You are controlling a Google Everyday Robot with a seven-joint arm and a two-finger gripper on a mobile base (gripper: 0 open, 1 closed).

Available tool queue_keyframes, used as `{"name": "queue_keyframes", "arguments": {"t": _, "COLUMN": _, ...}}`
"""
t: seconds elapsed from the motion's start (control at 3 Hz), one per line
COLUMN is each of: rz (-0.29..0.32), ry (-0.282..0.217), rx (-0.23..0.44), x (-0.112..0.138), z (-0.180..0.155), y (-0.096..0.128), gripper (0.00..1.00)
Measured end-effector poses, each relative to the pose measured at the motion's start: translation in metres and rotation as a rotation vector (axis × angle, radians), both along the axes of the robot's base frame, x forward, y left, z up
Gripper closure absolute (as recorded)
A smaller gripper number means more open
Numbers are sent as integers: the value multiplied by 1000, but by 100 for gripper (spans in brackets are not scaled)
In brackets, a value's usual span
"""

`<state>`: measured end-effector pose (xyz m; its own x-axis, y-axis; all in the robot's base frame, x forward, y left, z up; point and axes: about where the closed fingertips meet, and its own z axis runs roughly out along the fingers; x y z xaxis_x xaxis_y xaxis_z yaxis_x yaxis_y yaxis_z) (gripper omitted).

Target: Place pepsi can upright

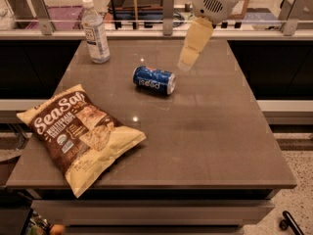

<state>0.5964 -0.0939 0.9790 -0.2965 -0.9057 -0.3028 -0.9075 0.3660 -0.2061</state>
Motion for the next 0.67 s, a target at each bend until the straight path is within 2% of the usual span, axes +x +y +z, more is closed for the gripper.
{"name": "queue_keyframes", "arguments": {"t": 0.67, "rz": -10, "ry": 33, "rx": -71, "x": 17, "z": -21, "y": 15, "gripper": 0}}
